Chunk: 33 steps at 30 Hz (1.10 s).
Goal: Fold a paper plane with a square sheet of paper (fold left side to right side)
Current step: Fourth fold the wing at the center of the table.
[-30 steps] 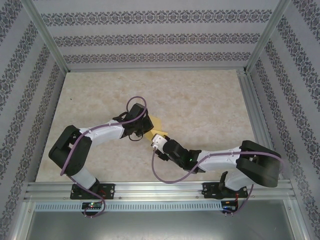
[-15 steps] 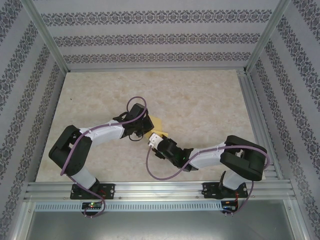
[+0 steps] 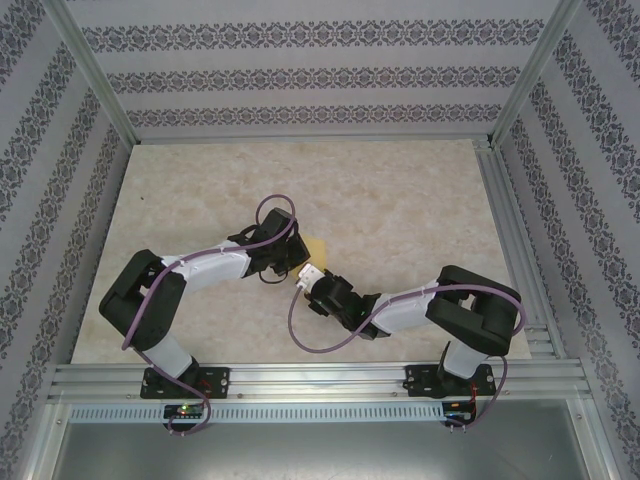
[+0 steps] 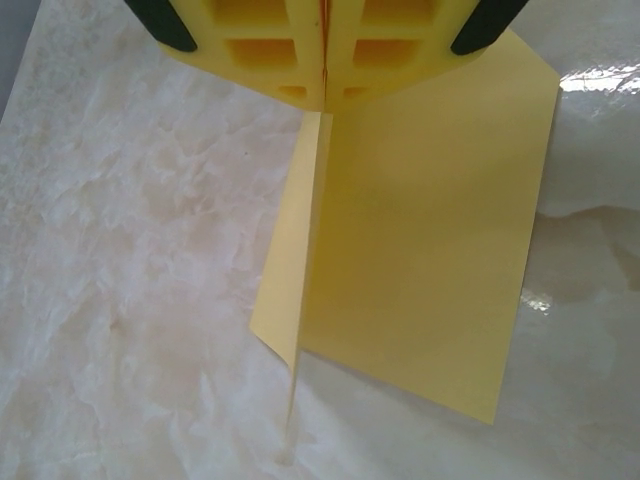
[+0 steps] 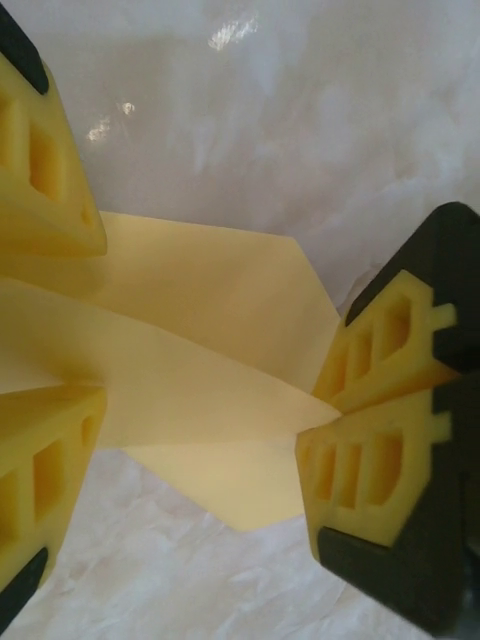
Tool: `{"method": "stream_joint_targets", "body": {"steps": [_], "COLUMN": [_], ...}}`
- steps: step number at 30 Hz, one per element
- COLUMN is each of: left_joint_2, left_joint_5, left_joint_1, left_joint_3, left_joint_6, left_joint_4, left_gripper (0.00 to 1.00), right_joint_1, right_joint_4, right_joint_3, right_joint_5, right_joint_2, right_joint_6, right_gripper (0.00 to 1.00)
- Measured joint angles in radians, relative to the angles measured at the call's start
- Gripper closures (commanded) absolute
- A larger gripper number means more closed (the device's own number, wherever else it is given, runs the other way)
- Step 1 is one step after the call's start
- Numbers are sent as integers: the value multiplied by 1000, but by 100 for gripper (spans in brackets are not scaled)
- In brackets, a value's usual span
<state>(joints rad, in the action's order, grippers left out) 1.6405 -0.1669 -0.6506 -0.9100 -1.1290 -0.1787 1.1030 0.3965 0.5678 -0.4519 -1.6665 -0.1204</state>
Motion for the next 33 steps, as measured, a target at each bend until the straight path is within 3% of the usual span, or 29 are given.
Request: {"method": "stream_joint_targets", "body": {"steps": [9,15,25,30,33], "left_joint_2": [6,6,-93,-211,-293], "left_joint_5": [-4,-3,31,40,42], "left_joint_1": [0,0,14,83,140], "left_joint_3": [0,-8,-64,-45,-2], "left_joint_6": [0,11,105,139,150], "left_joint_4": [0,-15,-124,-155,-161], "left_gripper": [83,62,23,14,14], "right_joint_1": [0,-10,-15,-32,-37], "right_joint_4": [-14,-30,-37,-37,-37], "right_joint_3": [2,2,2,2,1], "right_joint_5": [-8,-11,2,26,38], "right_joint_2": [0,0,0,11,27], "right_joint_6": [40,56,98,120,131], "right_gripper": [79,85,86,86,86]}}
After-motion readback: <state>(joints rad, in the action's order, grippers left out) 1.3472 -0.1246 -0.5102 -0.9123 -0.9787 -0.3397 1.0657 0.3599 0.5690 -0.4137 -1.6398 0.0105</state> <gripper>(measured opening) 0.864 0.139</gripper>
